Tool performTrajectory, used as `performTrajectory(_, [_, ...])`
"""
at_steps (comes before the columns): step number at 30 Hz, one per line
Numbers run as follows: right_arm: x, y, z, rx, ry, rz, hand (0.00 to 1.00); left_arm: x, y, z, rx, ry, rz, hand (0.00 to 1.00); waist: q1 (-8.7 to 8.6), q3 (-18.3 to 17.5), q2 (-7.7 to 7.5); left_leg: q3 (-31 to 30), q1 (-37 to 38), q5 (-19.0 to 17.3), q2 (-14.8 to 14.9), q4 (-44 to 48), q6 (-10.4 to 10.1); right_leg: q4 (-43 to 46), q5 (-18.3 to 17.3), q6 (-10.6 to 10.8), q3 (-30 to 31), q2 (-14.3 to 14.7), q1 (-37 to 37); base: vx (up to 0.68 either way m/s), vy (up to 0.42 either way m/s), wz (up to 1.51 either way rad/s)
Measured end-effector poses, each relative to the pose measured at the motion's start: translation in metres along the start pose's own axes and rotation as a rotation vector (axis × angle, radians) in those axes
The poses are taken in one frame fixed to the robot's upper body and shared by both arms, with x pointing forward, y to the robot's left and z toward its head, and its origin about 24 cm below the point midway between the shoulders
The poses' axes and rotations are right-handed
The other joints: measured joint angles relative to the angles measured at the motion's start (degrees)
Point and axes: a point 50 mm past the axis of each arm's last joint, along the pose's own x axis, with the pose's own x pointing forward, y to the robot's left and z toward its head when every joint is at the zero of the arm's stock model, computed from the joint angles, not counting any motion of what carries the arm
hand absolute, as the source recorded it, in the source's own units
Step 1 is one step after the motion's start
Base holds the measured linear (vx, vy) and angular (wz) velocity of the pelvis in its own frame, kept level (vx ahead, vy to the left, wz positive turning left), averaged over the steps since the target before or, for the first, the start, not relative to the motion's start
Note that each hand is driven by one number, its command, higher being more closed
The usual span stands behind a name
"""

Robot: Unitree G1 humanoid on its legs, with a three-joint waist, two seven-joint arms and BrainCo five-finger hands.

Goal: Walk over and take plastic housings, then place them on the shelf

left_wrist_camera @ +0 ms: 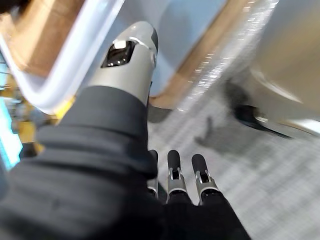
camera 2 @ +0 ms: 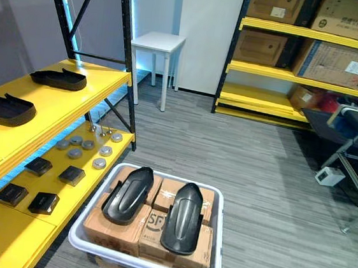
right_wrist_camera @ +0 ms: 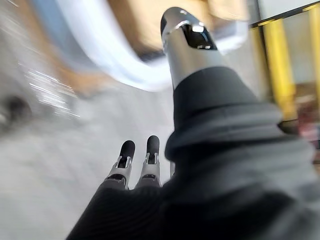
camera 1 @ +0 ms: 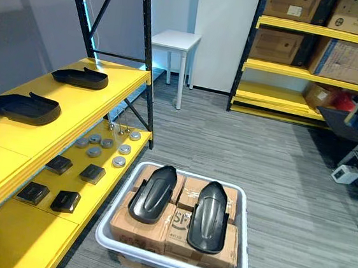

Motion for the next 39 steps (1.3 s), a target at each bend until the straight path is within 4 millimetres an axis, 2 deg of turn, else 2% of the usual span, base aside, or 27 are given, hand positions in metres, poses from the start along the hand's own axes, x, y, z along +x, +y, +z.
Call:
performTrajectory(2, [0.000, 0.007, 0.024, -0.057, -0.113, 0.022, 0.00, -0.003, -0.008, -0.010, 0.011, 0.024, -0.021, 0.00, -0.29, 0.1, 1.18, -0.1, 0.5, 0.7, 2.1, -3.2, -1.6, -1.9, 0.5, -0.7, -0.6, 2.2, -0.1, 0.15, -0.221, -0.07])
performTrajectory(4, [-0.001, 0.013, 0.037, -0.093, -0.178, 0.028, 0.00, -0.002, -0.012, -0.005, 0.014, 0.005, -0.033, 0.00, -0.12, 0.6, 1.43, -0.2, 0.6, 1.3, 2.9, -5.1, -2.5, -3.5, 0.9, -1.4, -0.9, 3.1, -0.1, 0.08, -0.100, 0.02])
performTrajectory(7, [-0.001, 0.032, 0.066, -0.116, -0.301, 0.060, 0.00, 0.000, -0.020, 0.005, 0.040, -0.036, -0.064, 0.00, 0.05, 4.2, 1.84, -0.2, -1.1, 1.7, 2.6, -5.1, -2.3, -5.6, 2.4, -1.4, -0.8, 2.9, -0.8, 0.01, 0.031, 0.00])
performTrajectory(8, [-0.002, 0.042, 0.079, -0.126, -0.357, 0.073, 0.00, 0.001, -0.024, 0.011, 0.049, -0.050, -0.074, 0.00, 0.04, 5.3, 2.05, -0.3, -3.3, 1.8, 2.0, -4.4, -2.0, -6.5, 3.2, -1.2, -0.8, 2.3, -2.3, -0.04, 0.101, 0.05])
performTrajectory(9, [-0.003, 0.056, 0.097, -0.118, -0.428, 0.093, 0.00, 0.003, -0.033, 0.020, 0.061, -0.081, -0.092, 0.00, 0.23, 7.9, 2.42, -0.7, -5.5, 1.9, 1.3, -3.1, -1.8, -7.9, 4.6, -0.7, -0.8, 1.8, -3.2, -0.04, 0.104, 0.07])
performTrajectory(10, [-0.003, 0.061, 0.105, -0.113, -0.454, 0.100, 0.00, 0.003, -0.036, 0.024, 0.067, -0.095, -0.098, 0.00, 0.44, 8.9, 2.50, -0.8, -6.3, 2.0, 1.0, -2.6, -1.8, -8.3, 5.0, -0.7, -0.8, 1.6, -3.5, -0.10, 0.124, 0.07])
performTrajectory(11, [-0.003, 0.073, 0.120, -0.100, -0.503, 0.116, 0.00, 0.004, -0.043, 0.033, 0.077, -0.120, -0.114, 0.00, 0.81, 10.6, 2.90, -1.0, -8.5, 2.0, 0.6, -1.4, -1.7, -9.4, 6.3, -0.5, -0.8, 1.2, -4.6, -0.10, 0.084, 0.01])
performTrajectory(13, [-0.004, 0.087, 0.136, -0.099, -0.559, 0.130, 0.00, 0.005, -0.052, 0.041, 0.100, -0.145, -0.139, 0.00, 1.38, 12.2, 3.46, -1.3, -10.6, 2.0, 0.1, -0.4, -1.4, -10.6, 7.4, -0.3, -0.7, 0.7, -5.6, -0.11, 0.091, 0.03])
performTrajectory(15, [-0.009, 0.112, 0.171, -0.070, -0.666, 0.171, 0.00, 0.005, -0.065, 0.054, 0.127, -0.198, -0.176, 0.00, 1.68, 15.6, 4.78, -1.7, -13.3, 1.6, -0.6, 1.7, -0.5, -11.7, 8.9, 0.2, -0.7, 0.1, -6.8, -0.16, 0.118, 0.06])
performTrajectory(19, [-0.014, 0.123, 0.196, -0.047, -0.746, 0.171, 0.00, 0.004, -0.075, 0.064, 0.159, -0.234, -0.200, 0.00, 2.01, 17.3, 5.67, -1.8, -16.5, 1.4, -1.3, 3.4, 0.1, -11.7, 9.7, 0.4, -0.5, -0.5, -9.2, -0.11, 0.072, 0.01])
performTrajectory(23, [-0.011, 0.124, 0.217, -0.042, -0.796, 0.133, 0.00, 0.004, -0.084, 0.072, 0.201, -0.265, -0.229, 0.00, 2.04, 18.3, 6.20, -2.0, -19.3, 1.2, -1.6, 5.1, 0.5, -11.5, 10.2, 0.6, -0.5, -0.7, -11.2, -0.06, 0.050, 0.01])
performTrajectory(26, [-0.007, 0.130, 0.238, -0.048, -0.822, 0.111, 0.00, 0.003, -0.091, 0.077, 0.227, -0.284, -0.249, 0.00, 2.08, 18.8, 7.24, -2.3, -21.8, 1.1, -1.6, 6.4, 0.6, -10.6, 10.2, 0.6, -0.5, -0.7, -13.4, -0.05, 0.024, 0.02])
performTrajectory(27, [-0.002, 0.133, 0.250, -0.060, -0.823, 0.087, 0.00, 0.002, -0.097, 0.080, 0.247, -0.294, -0.266, 0.00, 2.45, 19.2, 8.06, -2.6, -23.0, 1.1, -1.6, 7.0, 0.6, -9.8, 10.3, 0.6, -0.5, -0.7, -14.7, -0.07, 0.024, 0.02])
performTrajectory(28, [0.000, 0.135, 0.256, -0.070, -0.818, 0.072, 1.00, 0.002, -0.099, 0.081, 0.245, -0.298, -0.267, 0.00, 2.68, 19.4, 8.32, -2.6, -23.3, 1.2, -1.6, 7.1, 0.6, -9.7, 10.3, 0.6, -0.5, -0.7, -15.0, -0.09, 0.026, 0.00])
performTrajectory(30, [0.004, 0.144, 0.276, -0.108, -0.797, 0.038, 1.00, 0.001, -0.103, 0.081, 0.217, -0.294, -0.270, 0.00, 3.14, 19.6, 8.98, -2.7, -24.7, 1.2, -1.5, 7.9, 0.6, -8.9, 10.3, 0.6, -0.5, -0.6, -16.4, -0.06, 0.012, -0.01])
performTrajectory(31, [0.004, 0.144, 0.277, -0.109, -0.793, 0.034, 1.00, 0.002, -0.103, 0.082, 0.217, -0.294, -0.270, 0.00, 3.29, 19.6, 9.02, -2.7, -24.8, 1.2, -1.5, 7.9, 0.7, -8.9, 10.3, 0.5, -0.4, -0.6, -16.5, -0.05, 0.005, -0.02])
performTrajectory(33, [0.011, 0.137, 0.293, -0.114, -0.771, -0.031, 1.00, 0.002, -0.107, 0.083, 0.202, -0.291, -0.269, 0.00, 4.17, 19.7, 9.22, -2.9, -25.3, 1.2, -1.4, 8.4, 0.7, -8.8, 10.4, 0.4, -0.5, -0.5, -16.7, -0.04, 0.007, 0.01])
performTrajectory(39, [0.024, 0.122, 0.331, -0.222, -0.738, -0.071, 1.00, 0.002, -0.109, 0.085, 0.171, -0.289, -0.267, 0.00, 4.26, 19.8, 9.58, -3.5, -27.0, 1.3, -1.5, 9.6, 0.9, -8.3, 10.8, 0.4, -0.8, -0.4, -17.8, -0.04, 0.015, 0.03])
